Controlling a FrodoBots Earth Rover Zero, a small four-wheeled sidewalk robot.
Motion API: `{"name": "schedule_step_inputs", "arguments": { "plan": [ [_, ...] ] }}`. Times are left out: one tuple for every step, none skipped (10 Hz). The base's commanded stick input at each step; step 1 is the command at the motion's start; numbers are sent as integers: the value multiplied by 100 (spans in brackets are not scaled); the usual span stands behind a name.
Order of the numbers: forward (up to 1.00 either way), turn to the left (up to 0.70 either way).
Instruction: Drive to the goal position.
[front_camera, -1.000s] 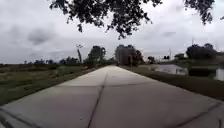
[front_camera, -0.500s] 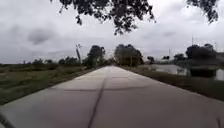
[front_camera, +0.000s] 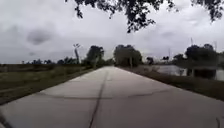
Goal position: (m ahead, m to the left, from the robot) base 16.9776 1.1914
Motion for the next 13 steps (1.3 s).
{"name": "schedule_step_inputs", "arguments": {
  "plan": [
    [85,0],
    [85,0],
    [85,0],
    [85,0],
    [85,0],
    [85,0],
    [85,0],
    [85,0],
    [85,0],
    [85,0],
    [85,0],
    [85,0],
    [85,0]
  ]
}}
